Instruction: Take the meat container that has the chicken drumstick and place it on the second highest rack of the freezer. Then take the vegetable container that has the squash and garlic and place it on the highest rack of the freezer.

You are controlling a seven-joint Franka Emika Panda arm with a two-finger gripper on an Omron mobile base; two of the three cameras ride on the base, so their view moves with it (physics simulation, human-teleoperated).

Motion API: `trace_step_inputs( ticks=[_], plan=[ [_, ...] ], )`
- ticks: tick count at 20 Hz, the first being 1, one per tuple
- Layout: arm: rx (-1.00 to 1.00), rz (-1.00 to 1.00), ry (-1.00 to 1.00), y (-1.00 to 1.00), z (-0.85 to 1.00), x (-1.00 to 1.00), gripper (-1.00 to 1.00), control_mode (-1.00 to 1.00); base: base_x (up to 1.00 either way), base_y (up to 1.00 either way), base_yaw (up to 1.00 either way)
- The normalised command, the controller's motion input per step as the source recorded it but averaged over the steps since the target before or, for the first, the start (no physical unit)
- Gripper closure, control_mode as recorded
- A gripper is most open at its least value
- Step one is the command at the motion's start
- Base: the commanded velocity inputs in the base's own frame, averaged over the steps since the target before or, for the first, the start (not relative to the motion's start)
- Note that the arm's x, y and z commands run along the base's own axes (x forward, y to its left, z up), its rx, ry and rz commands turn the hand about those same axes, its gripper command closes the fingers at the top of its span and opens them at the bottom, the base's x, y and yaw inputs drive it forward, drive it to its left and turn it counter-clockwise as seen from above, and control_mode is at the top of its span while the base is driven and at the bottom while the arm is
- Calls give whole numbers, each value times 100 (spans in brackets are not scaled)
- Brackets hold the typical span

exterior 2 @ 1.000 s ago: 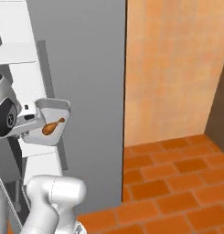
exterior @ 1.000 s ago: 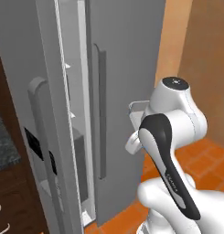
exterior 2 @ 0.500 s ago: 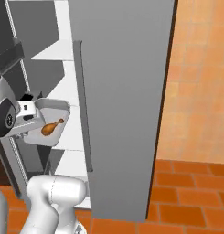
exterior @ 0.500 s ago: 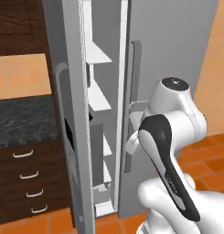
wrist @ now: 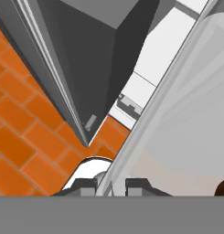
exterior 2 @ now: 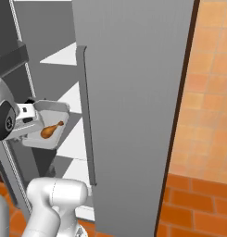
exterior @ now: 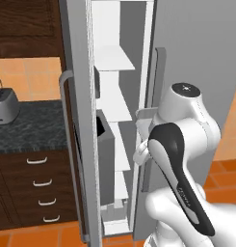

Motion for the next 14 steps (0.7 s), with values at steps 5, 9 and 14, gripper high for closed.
trace_step_inputs(
  ticks=[5,9,14],
  plan=[
    [0,0,0,0,0,0,100,100,53,2,19],
    [0,0,0,0,0,0,100,100,33,0,22],
    [0,0,0,0,0,0,100,100,6,0,10]
  ],
)
